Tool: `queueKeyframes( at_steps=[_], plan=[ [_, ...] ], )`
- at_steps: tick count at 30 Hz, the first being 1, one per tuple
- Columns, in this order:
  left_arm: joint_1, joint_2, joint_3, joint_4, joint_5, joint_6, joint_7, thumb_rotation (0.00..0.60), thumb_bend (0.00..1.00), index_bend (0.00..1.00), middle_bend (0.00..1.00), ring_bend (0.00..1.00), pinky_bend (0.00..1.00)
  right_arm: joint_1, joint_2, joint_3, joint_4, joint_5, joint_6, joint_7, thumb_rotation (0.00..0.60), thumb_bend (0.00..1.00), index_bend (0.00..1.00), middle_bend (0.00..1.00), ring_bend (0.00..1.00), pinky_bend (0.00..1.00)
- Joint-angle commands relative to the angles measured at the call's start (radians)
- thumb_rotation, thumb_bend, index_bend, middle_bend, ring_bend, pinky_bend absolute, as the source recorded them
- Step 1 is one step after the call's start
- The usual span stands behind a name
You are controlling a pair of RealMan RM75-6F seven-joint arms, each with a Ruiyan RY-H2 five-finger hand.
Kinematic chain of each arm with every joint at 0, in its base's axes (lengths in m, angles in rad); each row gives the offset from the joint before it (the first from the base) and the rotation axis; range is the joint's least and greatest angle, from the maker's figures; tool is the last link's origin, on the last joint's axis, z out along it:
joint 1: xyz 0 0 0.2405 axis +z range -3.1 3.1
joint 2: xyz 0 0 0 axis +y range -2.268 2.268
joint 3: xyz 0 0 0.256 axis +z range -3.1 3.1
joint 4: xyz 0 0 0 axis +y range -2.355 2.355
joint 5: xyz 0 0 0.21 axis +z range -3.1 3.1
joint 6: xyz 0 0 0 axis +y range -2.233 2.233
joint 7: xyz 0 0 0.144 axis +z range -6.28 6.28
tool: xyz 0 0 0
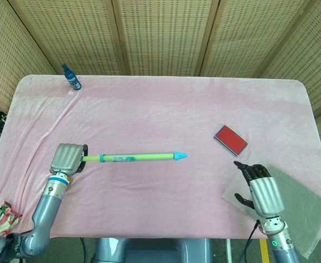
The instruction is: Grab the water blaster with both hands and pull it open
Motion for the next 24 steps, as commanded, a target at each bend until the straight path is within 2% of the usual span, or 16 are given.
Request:
queueKeyframes(
  at_steps=[1, 5, 8, 14, 19, 24],
  plan=[
    [-0.017, 0.016, 0.000, -0.007, -0.019, -0.007, 0.005, 0.600, 0.63, 0.78, 0.89, 0.84, 0.78, 0.053, -0.048, 0.051, -0.074, 0.060, -0.063, -0.125, 0.600, 0.25, 0.35, 0.81, 0.79, 0.61],
    [-0.034, 0.025, 0.007, -0.008, -0.040, -0.011, 0.002, 0.600, 0.63, 0.78, 0.89, 0.84, 0.78, 0.095, -0.093, 0.076, -0.111, 0.106, -0.109, -0.239, 0.600, 0.27, 0.39, 0.95, 0.92, 0.71],
    [-0.046, 0.032, 0.015, -0.013, -0.053, -0.010, -0.001, 0.600, 0.63, 0.78, 0.89, 0.84, 0.78, 0.130, -0.135, 0.096, -0.143, 0.159, -0.144, -0.333, 0.600, 0.28, 0.42, 1.00, 0.98, 0.76],
    [-0.062, 0.045, 0.033, -0.030, -0.071, -0.004, -0.009, 0.600, 0.63, 0.78, 0.89, 0.84, 0.78, 0.201, -0.246, 0.135, -0.168, 0.307, -0.189, -0.522, 0.600, 0.29, 0.35, 1.00, 1.00, 0.79],
    [-0.075, 0.052, 0.047, -0.033, -0.079, -0.004, -0.011, 0.600, 0.63, 0.78, 0.89, 0.84, 0.78, 0.240, -0.314, 0.159, -0.157, 0.371, -0.178, -0.589, 0.600, 0.29, 0.29, 1.00, 1.00, 0.79],
    [-0.092, 0.061, 0.063, -0.034, -0.090, -0.007, 0.000, 0.600, 0.63, 0.78, 0.89, 0.84, 0.78, 0.267, -0.351, 0.178, -0.138, 0.380, -0.149, -0.609, 0.600, 0.29, 0.29, 1.00, 1.00, 0.79]
  ],
)
